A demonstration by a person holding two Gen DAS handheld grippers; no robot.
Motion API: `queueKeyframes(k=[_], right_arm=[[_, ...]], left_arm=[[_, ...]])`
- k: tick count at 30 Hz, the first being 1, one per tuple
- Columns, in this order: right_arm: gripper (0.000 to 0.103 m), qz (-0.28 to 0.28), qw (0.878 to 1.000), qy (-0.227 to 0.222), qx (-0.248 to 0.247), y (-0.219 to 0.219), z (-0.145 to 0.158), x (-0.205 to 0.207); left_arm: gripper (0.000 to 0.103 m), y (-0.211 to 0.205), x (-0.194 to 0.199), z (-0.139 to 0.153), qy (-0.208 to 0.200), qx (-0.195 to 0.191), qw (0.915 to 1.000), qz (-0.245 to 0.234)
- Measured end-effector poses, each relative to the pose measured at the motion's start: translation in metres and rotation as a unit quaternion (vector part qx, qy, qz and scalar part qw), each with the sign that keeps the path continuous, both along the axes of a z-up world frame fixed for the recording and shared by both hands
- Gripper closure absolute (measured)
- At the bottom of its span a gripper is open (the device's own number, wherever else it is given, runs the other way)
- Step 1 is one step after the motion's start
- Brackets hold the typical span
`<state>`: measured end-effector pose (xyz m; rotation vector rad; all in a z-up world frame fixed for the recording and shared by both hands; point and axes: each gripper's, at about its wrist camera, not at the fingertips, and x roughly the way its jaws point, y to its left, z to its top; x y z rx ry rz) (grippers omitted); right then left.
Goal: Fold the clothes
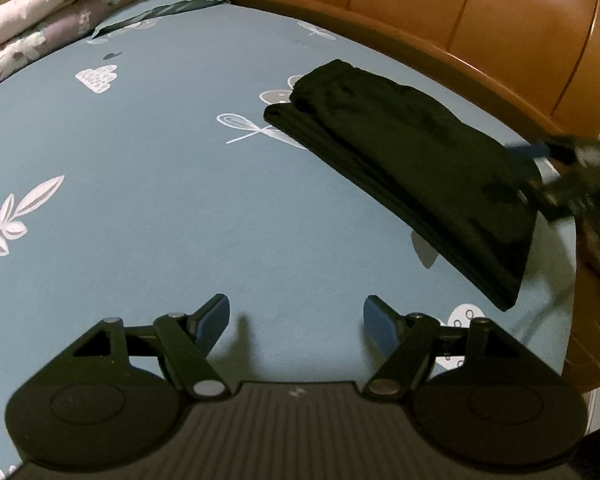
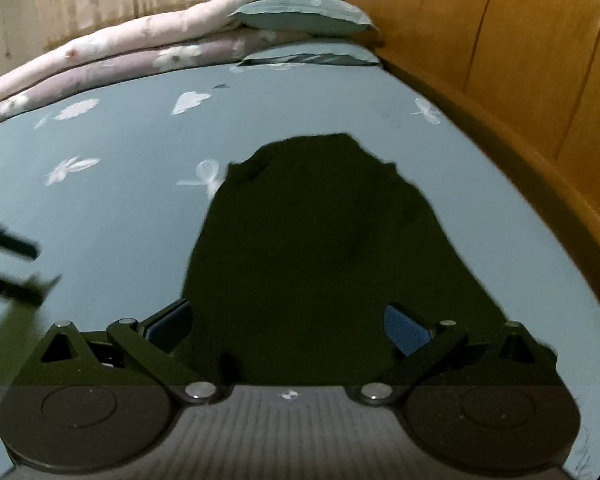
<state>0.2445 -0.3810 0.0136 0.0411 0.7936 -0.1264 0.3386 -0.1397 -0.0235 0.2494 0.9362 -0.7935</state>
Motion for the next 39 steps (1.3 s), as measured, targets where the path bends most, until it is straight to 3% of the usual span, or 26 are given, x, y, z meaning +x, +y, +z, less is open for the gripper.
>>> queueKeyframes(k=[8, 13, 19, 24, 27, 30, 34, 39], right_arm=[[0.0, 0.003, 0.999, 0.041, -0.003, 0.0, -0.033, 0.036], [0.0, 0.004, 0.999, 0.035, 0.0, -0.002, -0.037, 0.038], [0.0, -0.026, 0.999, 0.027, 0.014, 0.0, -0.029, 0.035], [0.0, -0.03, 0.999, 0.014, 0.038, 0.005, -0.019, 0.036], [0.0, -0.033, 0.999, 0.016, 0.034, 0.013, -0.017, 0.039], [0.0, -0.032, 0.999, 0.009, 0.037, 0.02, -0.011, 0.031], [0.0, -0.045, 0.999, 0.002, 0.031, 0.024, -0.002, 0.011], [0.0, -0.073, 0.997, -0.005, 0.026, 0.024, 0.009, -0.026]], left_arm=[[0.029, 0.0, -0.002, 0.0, -0.003, 0.009, 0.9998, -0.018], [0.028, 0.0, 0.002, -0.004, -0.008, 0.015, 0.9997, -0.017], [0.025, -0.002, 0.004, 0.001, -0.03, 0.018, 0.9992, -0.022], [0.018, 0.013, -0.002, 0.015, -0.084, -0.001, 0.9963, -0.018], [0.018, 0.019, -0.003, 0.012, -0.079, -0.014, 0.9968, -0.003], [0.018, 0.017, -0.008, 0.01, -0.076, -0.01, 0.997, -0.002], [0.009, 0.009, -0.017, 0.014, -0.099, -0.019, 0.9947, -0.02], [0.008, -0.011, -0.025, 0.015, -0.118, -0.036, 0.9911, -0.049]])
